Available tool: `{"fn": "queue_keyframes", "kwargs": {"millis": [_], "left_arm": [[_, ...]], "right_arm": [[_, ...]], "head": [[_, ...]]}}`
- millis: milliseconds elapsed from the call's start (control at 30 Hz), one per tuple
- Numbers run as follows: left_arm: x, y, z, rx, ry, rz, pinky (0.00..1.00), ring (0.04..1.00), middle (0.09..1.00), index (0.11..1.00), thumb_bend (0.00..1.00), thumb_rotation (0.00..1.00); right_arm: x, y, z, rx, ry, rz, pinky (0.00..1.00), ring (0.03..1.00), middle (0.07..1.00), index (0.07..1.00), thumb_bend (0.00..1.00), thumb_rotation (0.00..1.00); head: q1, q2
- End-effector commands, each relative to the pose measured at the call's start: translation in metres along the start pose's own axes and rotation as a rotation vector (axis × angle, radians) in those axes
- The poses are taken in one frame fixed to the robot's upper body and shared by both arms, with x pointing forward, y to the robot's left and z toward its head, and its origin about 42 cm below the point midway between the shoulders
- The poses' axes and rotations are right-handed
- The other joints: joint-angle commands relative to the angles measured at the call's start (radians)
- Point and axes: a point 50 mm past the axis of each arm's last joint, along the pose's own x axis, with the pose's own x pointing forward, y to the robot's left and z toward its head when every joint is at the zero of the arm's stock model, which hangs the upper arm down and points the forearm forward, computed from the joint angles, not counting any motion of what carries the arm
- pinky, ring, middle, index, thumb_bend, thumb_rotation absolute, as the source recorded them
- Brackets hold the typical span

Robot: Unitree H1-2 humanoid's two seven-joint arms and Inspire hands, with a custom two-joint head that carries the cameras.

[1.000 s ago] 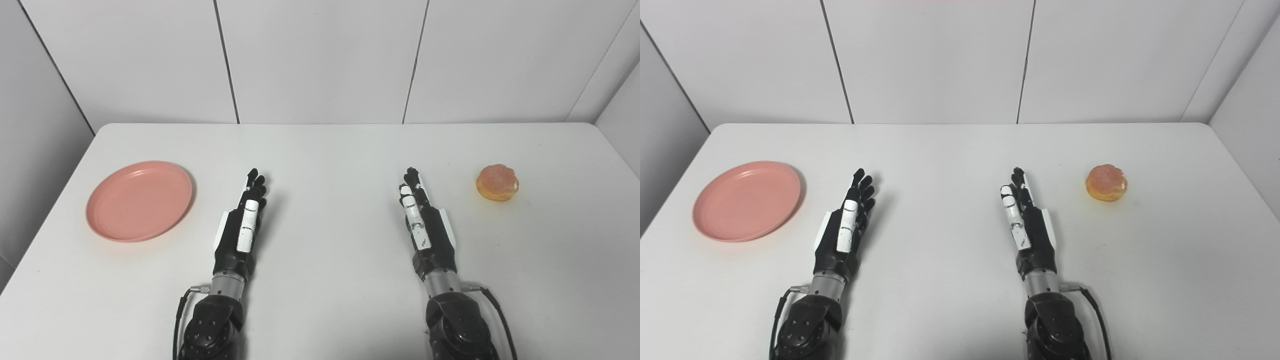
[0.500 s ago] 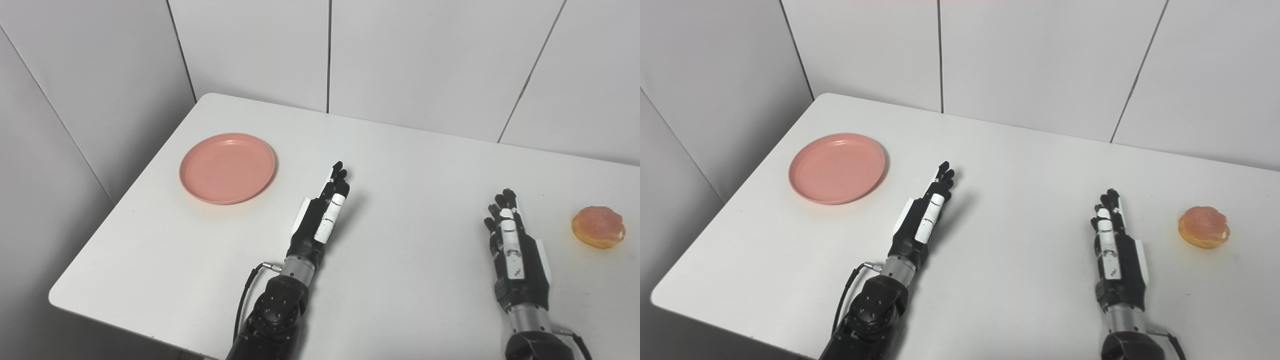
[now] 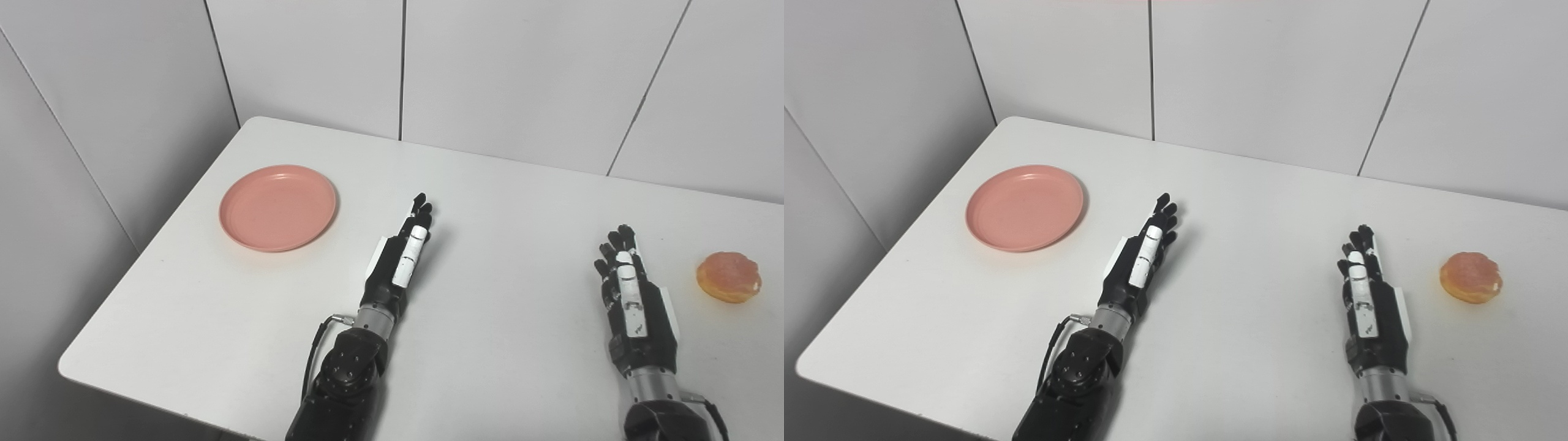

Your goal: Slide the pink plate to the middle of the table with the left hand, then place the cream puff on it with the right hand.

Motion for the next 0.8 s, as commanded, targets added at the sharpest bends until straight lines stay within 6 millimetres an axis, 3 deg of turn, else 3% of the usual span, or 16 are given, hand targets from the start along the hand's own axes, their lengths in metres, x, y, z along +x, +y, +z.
{"fn": "queue_keyframes", "kwargs": {"millis": [0,167,367,567,767], "left_arm": [[0.014,0.015,0.016,-0.015,-0.096,0.016,1.00,1.000,1.000,1.000,0.77,1.00],[0.026,0.043,0.037,-0.038,-0.152,0.060,1.00,0.985,0.983,0.976,0.80,1.00],[0.030,0.069,0.061,0.003,-0.206,0.157,0.94,0.910,0.901,0.890,0.83,1.00],[0.034,0.094,0.077,0.000,-0.275,0.246,0.85,0.816,0.815,0.811,0.84,1.00],[0.036,0.122,0.089,-0.006,-0.315,0.327,0.84,0.790,0.786,0.783,0.85,1.00]], "right_arm": [[-0.013,-0.005,-0.016,-0.001,0.026,-0.026,1.00,1.000,1.000,1.000,0.50,0.85],[-0.013,-0.001,-0.015,0.002,0.029,-0.037,1.00,1.000,1.000,0.998,0.51,0.86],[-0.012,0.001,-0.016,0.013,0.020,-0.042,1.00,1.000,1.000,0.998,0.48,0.84],[-0.010,0.001,-0.018,0.007,0.015,-0.048,1.00,1.000,1.000,0.997,0.53,0.84],[-0.011,0.001,-0.018,0.012,0.021,-0.044,1.00,1.000,1.000,1.000,0.51,0.84]], "head": [[-0.001,-0.001],[-0.003,-0.002],[-0.010,-0.008],[-0.011,-0.011],[-0.008,-0.014]]}}
